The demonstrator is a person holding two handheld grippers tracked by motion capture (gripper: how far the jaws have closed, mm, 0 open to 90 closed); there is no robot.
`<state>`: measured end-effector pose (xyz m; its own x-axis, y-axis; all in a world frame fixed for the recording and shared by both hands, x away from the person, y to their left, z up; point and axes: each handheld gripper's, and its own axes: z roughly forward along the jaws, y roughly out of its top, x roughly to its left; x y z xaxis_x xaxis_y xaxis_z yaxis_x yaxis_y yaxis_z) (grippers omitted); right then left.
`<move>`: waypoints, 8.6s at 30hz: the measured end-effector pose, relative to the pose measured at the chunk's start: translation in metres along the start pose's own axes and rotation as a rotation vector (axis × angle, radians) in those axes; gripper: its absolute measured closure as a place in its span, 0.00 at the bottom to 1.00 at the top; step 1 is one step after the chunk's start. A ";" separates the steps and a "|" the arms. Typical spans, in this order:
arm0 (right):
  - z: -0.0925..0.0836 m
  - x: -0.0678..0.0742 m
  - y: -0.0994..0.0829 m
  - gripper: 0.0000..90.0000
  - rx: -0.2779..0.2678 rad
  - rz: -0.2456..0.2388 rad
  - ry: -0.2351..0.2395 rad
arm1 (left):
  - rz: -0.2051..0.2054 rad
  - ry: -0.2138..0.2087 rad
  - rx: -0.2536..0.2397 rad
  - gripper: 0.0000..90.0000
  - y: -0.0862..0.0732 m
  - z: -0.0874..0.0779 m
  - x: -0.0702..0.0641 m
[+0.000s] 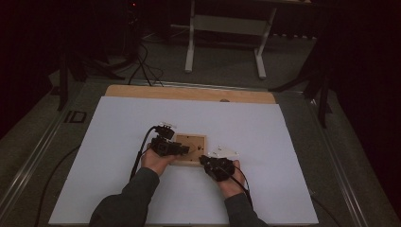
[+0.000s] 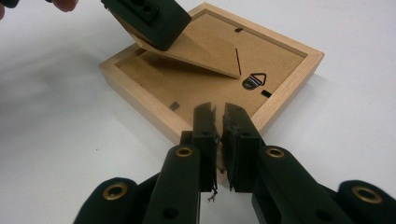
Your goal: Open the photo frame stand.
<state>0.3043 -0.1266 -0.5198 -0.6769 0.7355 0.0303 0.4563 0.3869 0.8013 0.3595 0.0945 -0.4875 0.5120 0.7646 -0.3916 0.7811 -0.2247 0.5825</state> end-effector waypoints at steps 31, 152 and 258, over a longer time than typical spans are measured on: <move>0.000 0.000 0.001 0.88 0.003 -0.005 0.007 | -0.023 -0.017 0.047 0.61 0.000 0.008 0.002; -0.003 -0.059 0.046 0.59 -0.048 0.118 0.149 | 0.304 0.050 -0.044 0.68 -0.038 -0.007 -0.022; -0.024 -0.030 0.031 0.42 -0.024 0.009 0.202 | 0.186 0.130 -0.304 0.55 -0.088 -0.071 0.036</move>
<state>0.3248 -0.1495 -0.4810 -0.7759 0.6116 0.1546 0.4507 0.3660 0.8142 0.2835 0.1848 -0.5024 0.5702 0.8022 -0.1768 0.5273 -0.1924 0.8276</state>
